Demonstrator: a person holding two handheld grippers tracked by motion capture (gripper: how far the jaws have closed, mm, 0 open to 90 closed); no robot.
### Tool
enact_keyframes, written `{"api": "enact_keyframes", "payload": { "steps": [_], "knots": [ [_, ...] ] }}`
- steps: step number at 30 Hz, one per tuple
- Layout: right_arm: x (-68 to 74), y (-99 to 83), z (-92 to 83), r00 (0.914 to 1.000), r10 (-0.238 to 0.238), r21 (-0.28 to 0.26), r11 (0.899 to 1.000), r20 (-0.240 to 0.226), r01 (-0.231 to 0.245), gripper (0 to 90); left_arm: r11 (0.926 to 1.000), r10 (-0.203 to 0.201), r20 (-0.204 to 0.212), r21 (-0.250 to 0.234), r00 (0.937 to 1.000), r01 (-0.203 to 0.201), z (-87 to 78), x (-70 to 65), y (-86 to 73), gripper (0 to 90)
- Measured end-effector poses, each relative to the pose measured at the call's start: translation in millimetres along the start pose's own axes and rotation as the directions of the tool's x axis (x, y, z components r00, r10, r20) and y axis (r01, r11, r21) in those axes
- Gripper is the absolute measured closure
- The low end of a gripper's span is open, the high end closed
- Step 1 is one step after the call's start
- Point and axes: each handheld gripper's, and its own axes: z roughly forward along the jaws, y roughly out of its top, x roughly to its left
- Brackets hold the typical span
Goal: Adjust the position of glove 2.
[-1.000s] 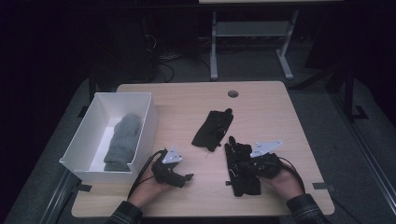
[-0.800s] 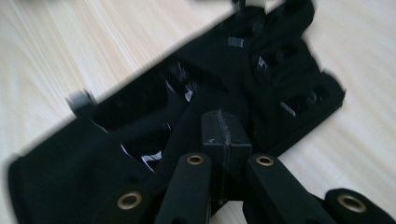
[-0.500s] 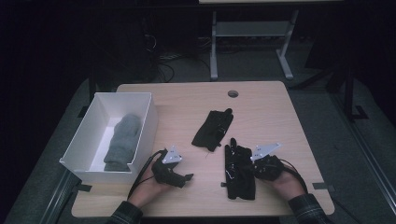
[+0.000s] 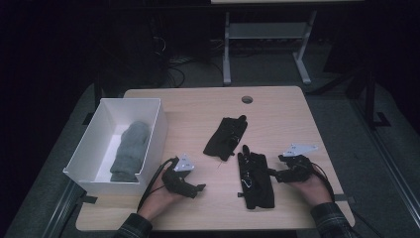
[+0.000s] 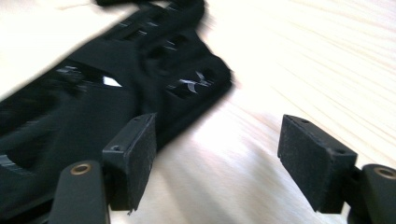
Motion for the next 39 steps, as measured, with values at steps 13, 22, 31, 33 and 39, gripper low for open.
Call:
{"api": "enact_keyframes", "payload": {
  "steps": [13, 22, 31, 33, 39],
  "knots": [
    [-5.7, -8.8, 9.3, 0.9993, 0.032, -0.013, 0.999, 0.022, -0.032, 15.1, 0.9987, 0.007, 0.008, -0.051, 0.9999, -0.007, 6.1, 17.0, 36.3, 27.8],
    [-5.9, -8.6, 9.5, 0.9991, 0.033, -0.009, 0.999, 0.025, -0.033, 14.1, 0.9971, -0.006, -0.022, -0.076, 0.9997, 0.004, 20.3, 37.8, 69.1, 69.1],
    [-5.9, -8.7, 9.6, 0.9991, 0.033, -0.011, 0.999, 0.025, -0.033, 14.0, 0.9954, -0.022, 0.003, -0.093, 0.9997, 0.023, 48.1, 58.4, 98.6, 89.4],
    [-5.8, -8.7, 9.7, 0.9991, 0.034, -0.012, 0.999, 0.025, -0.034, 14.1, 0.9953, -0.019, 0.009, -0.095, 0.9998, 0.020, 55.0, 57.0, 103.5, 89.4],
    [-5.8, -8.6, 9.7, 0.9991, 0.035, -0.011, 0.999, 0.025, -0.034, 14.0, 0.9973, 0.011, 0.021, -0.073, 0.9997, -0.010, 74.7, 54.0, 113.0, 89.4]
  ]
}}
